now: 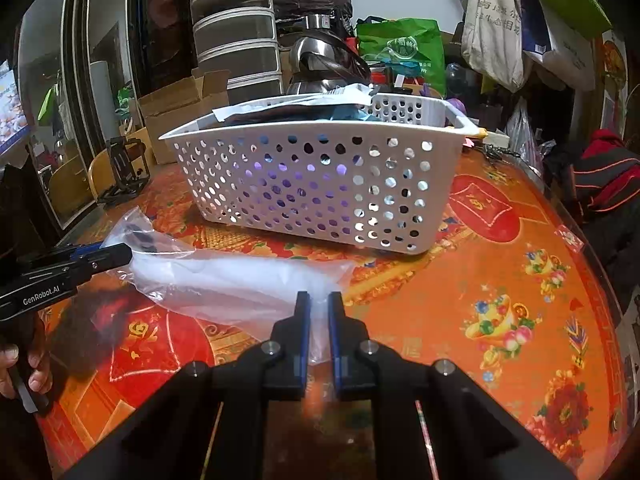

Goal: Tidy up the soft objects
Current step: 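Carry the plastic bag into the basket and open both tools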

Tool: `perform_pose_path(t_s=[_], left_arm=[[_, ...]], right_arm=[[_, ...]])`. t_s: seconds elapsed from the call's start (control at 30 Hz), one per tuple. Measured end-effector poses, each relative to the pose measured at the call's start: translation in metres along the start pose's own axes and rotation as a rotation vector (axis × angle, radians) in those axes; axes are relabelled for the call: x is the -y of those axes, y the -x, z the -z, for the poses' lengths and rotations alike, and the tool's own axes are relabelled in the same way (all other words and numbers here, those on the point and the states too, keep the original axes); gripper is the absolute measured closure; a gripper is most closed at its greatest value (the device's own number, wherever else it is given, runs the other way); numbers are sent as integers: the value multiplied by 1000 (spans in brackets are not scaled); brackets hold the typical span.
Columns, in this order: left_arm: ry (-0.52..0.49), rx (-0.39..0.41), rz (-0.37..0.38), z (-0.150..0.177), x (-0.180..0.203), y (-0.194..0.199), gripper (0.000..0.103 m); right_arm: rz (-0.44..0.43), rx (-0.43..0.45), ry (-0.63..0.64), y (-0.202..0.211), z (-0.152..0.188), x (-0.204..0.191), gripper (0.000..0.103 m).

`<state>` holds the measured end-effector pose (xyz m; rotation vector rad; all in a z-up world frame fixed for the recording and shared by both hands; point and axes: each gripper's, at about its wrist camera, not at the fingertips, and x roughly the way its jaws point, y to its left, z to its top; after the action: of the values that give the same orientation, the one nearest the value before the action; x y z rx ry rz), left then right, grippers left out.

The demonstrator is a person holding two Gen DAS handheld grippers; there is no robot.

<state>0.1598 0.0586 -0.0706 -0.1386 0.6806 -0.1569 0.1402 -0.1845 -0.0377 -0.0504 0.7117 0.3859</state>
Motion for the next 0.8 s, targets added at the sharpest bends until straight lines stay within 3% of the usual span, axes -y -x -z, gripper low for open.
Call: perform_pose_path(t_s=[0.6, 0.8], left_arm=[[-22, 64, 26, -3, 4, 15, 85], [-20, 93, 45, -13, 7, 33, 85]], right_arm=[[14, 96, 10, 26, 0, -4, 96], [10, 126, 27, 52, -15, -7, 96]])
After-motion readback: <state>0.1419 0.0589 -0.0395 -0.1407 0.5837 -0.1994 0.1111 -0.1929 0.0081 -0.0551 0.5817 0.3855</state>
